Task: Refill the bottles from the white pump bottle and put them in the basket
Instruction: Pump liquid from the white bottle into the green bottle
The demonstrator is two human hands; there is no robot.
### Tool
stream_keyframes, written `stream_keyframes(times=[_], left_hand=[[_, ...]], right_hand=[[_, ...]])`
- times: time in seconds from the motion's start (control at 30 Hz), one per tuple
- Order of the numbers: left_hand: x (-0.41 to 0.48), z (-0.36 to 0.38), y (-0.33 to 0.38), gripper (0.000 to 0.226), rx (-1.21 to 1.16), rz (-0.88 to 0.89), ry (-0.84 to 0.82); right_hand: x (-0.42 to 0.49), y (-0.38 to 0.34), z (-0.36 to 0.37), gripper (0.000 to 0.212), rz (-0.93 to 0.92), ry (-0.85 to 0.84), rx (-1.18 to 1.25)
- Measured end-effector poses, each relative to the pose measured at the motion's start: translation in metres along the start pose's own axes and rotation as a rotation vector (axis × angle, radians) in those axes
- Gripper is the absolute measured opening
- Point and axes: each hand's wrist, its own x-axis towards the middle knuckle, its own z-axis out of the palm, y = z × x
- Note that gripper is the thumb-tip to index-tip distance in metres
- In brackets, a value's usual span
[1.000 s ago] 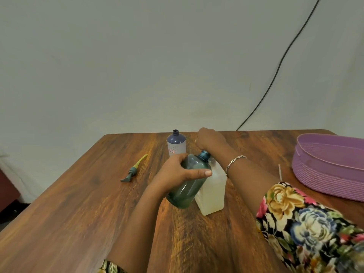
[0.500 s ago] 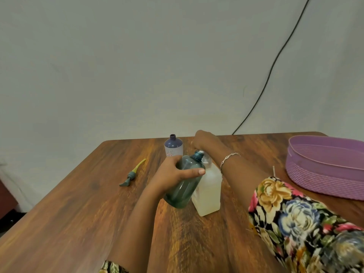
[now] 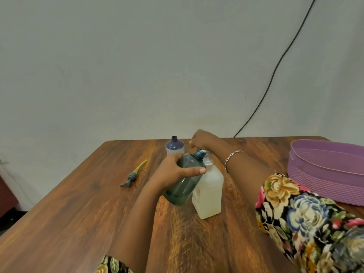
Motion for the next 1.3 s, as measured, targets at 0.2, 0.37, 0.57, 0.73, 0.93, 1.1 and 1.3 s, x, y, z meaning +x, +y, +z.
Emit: stream_keyframes(times=[0.2,0.37,0.57,0.73,0.93,1.1,1.3], left_hand=[[0.002,0.004,-0.008,0.040,0.028,-0.007,-0.037],[0.005,0.003,-0.009,0.035,0.006,-0.004,-0.051],[0.005,-0.004,-0.001,0.044,0.008,0.022,-0.049],[0.006,0.003,-0.009,0.041,-0.008,0.000,-0.078],[0.004,0.003,-0.011,0.048,-0.017,-0.036,-0.078],[0.005,0.000,0.001,0.037,0.012,-0.006,-0.034],[0.002,0.002,-0.001,0.078,0.034,-0.014,-0.037]], right_hand=[[0.002,0.007,0.012,0.021,-0.005,-0.004,-0.131],[0.001,0.004,0.007,0.024,-0.113,-0.006,-0.057],[-0.006,-0.004,-0.002,0.034,-0.190,-0.043,0.008],[-0.002,0.003,0.008,0.034,-0.150,-0.026,-0.053],[-0.001,0.004,0.014,0.032,-0.151,-0.025,0.014],[-0.009,-0.006,-0.013,0.034,-0.106,-0.091,0.399],[0.007,0.002,0.006,0.024,-0.001,0.015,0.139]])
